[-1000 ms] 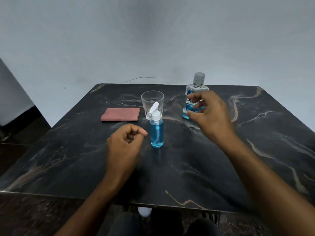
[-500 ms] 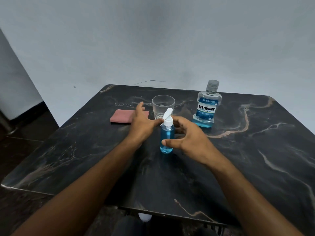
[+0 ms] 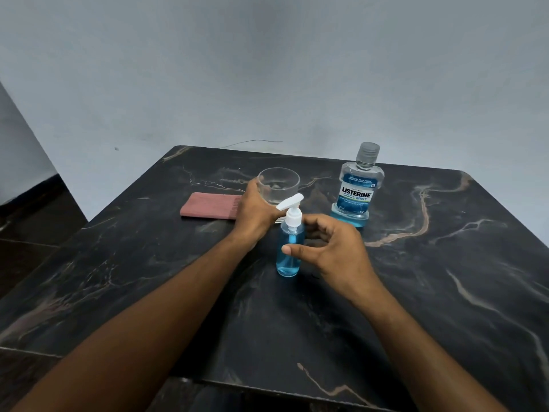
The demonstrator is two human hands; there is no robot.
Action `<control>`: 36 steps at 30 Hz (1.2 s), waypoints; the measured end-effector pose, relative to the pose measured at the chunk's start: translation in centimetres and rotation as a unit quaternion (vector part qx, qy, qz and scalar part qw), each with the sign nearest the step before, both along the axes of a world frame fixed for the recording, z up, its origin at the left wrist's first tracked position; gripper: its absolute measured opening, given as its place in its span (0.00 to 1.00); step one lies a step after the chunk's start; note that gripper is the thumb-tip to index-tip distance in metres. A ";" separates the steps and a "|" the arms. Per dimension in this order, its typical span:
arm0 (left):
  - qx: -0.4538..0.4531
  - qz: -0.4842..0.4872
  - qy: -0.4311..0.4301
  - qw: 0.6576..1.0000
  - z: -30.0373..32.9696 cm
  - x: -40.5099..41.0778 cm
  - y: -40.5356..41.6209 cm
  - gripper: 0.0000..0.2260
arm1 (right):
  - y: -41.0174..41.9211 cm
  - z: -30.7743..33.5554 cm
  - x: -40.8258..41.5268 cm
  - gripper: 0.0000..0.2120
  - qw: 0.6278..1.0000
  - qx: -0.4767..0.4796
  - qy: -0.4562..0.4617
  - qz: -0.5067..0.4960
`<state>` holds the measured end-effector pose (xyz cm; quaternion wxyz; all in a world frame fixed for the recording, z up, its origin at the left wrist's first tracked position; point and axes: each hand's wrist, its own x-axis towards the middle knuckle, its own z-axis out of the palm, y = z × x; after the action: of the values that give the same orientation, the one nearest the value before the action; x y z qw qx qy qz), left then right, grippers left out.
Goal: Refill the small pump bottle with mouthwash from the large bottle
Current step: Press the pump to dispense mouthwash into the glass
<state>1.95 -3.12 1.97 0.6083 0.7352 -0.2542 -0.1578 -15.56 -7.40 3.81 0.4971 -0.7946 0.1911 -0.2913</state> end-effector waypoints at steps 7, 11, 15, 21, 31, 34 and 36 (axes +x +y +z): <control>0.009 0.018 -0.037 0.999 -0.2 0.3 -0.7 0.43 | 0.4 -0.6 -0.9 0.21 0.997 0.000 -0.041 -0.069; 0.007 0.026 -0.025 0.999 0.0 0.3 -1.0 0.40 | 0.6 -0.2 -1.5 0.22 0.993 -0.055 -0.064 -0.084; 0.010 0.028 -0.047 0.998 0.3 -0.2 -0.3 0.39 | 0.3 -0.5 -2.2 0.18 0.990 -0.043 -0.084 -0.108; -0.013 0.018 -0.101 0.995 1.5 -2.4 3.9 0.36 | -0.1 0.0 -3.2 0.16 0.994 0.022 -0.091 -0.063; 0.002 -0.028 -0.120 0.992 2.1 -6.3 11.9 0.37 | 1.3 1.0 -5.3 0.44 0.997 -0.021 -0.070 0.029; 0.029 -0.038 -0.138 0.989 1.6 -6.7 12.8 0.33 | 1.8 1.3 -5.5 0.45 0.997 -0.026 -0.051 0.058; 0.039 -0.046 -0.152 0.987 1.6 -6.8 13.1 0.32 | 1.9 1.4 -5.6 0.44 0.996 -0.047 -0.042 0.067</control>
<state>-4.89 9.94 3.60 0.5259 0.7612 -0.3706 -0.0816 -21.12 -5.48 5.24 0.4854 -0.8150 0.1025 -0.2993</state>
